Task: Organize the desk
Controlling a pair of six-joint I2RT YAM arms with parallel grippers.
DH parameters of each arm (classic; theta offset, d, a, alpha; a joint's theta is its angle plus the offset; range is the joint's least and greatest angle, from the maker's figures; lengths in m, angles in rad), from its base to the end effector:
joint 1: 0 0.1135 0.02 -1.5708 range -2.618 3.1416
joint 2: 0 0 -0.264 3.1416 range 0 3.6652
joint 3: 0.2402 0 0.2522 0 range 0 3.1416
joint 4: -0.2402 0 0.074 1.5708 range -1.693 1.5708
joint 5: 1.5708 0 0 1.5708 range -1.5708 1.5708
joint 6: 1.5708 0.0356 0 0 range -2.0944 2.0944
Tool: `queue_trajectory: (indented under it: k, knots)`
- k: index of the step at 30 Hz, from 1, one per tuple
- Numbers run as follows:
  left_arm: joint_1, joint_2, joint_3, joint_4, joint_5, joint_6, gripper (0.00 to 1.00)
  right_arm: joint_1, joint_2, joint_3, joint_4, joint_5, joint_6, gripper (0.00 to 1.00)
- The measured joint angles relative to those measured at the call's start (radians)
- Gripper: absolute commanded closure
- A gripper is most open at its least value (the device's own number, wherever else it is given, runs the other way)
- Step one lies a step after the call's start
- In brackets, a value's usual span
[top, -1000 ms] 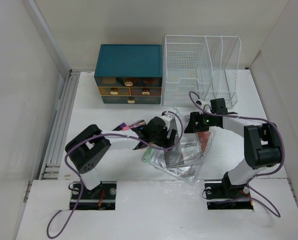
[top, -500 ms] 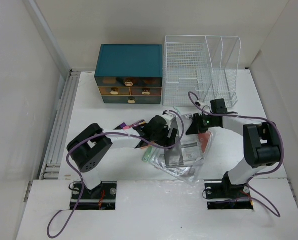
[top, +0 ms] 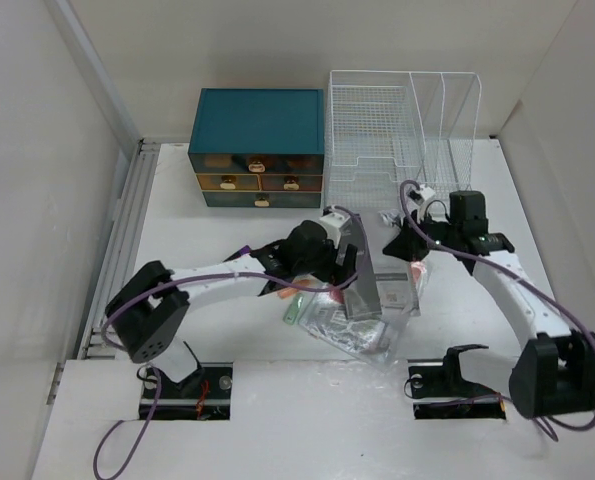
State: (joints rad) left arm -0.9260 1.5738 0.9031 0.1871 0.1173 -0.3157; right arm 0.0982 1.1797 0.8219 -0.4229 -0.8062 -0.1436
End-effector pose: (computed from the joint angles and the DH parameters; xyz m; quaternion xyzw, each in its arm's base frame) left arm 0.2051 -0.2797 0.2214 0.2856 0.8058 -0.3412 0.3908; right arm 0.2362 0.0491 0.2586 -0.2523 0.8246 0.3539 0.3621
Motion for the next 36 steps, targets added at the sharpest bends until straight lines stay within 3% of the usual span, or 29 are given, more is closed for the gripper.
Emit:
queue_trajectory:
  k: [10, 17, 25, 36]
  knots:
    - [-0.002, -0.326, 0.081, -0.038, -0.027, 0.016, 0.12, 0.0, -0.203, 0.069, -0.041, 0.078, -0.048, 1.0]
    - [0.081, -0.521, 0.02, 0.003, -0.04, 0.036, 0.12, 0.0, -0.179, 0.351, -0.091, 0.099, -0.05, 1.0]
    - [0.188, -0.587, -0.115, 0.041, -0.001, 0.038, 0.12, 0.0, 0.011, 0.721, 0.013, 0.18, 0.047, 1.0]
    - [0.208, -0.584, -0.115, 0.057, 0.059, 0.047, 0.12, -0.006, 0.402, 0.933, 0.208, 0.234, 0.223, 1.0]
